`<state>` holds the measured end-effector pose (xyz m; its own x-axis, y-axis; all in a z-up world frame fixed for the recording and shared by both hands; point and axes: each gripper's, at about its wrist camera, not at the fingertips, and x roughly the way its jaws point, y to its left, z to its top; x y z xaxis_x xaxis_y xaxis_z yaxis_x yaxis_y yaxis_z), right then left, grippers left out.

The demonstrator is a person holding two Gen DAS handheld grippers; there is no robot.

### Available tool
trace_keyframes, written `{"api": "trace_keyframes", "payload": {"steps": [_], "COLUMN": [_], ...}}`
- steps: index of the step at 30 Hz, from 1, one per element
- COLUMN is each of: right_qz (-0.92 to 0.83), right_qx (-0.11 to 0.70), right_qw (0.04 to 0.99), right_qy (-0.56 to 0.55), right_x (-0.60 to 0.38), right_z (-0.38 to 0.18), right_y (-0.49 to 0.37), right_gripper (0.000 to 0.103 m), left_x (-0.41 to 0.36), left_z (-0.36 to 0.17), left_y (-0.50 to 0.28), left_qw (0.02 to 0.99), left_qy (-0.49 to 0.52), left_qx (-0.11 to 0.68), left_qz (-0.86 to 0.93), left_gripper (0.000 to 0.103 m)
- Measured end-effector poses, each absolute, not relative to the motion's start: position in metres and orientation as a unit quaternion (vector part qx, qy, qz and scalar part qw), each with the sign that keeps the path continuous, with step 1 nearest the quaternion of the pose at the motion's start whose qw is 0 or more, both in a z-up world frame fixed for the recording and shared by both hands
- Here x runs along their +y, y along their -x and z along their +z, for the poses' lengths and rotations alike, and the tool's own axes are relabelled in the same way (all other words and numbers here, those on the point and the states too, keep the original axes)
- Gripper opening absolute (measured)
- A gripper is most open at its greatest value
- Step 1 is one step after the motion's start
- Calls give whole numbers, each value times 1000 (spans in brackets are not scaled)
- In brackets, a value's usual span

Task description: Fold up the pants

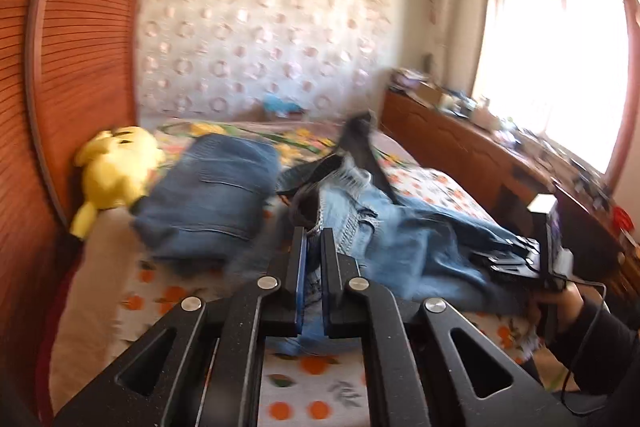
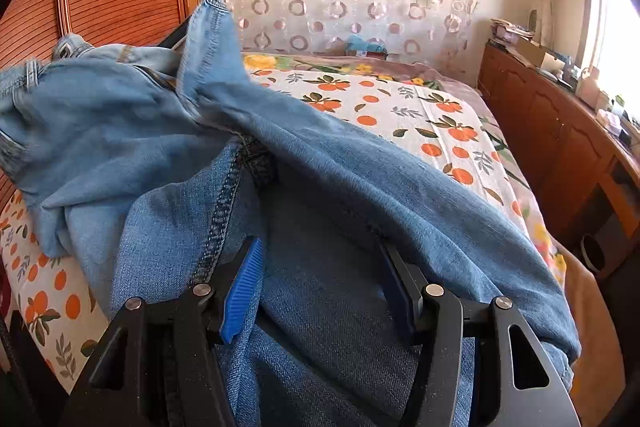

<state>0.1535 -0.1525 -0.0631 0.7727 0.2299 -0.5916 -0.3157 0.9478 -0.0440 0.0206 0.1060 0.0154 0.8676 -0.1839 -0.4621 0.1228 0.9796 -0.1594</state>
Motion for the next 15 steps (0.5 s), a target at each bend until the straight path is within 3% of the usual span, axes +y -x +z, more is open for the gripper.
{"api": "trace_keyframes", "payload": {"steps": [11,15], "right_qz": [145,144], "right_qx": [309,309], "right_qw": [937,937], "right_qy": [71,71], "right_x": [-154,-155], "right_z": [-63,-63], "right_y": [-153,-152], "right_gripper": [60,60], "left_x": [133,133], "left_z": [-16,-11], "left_y": [-21,-22], "left_qw": [956,955], "left_qy": [68,71], "left_qx": [284,283], "left_qz": [-36,-43], "left_gripper": [11,29]}}
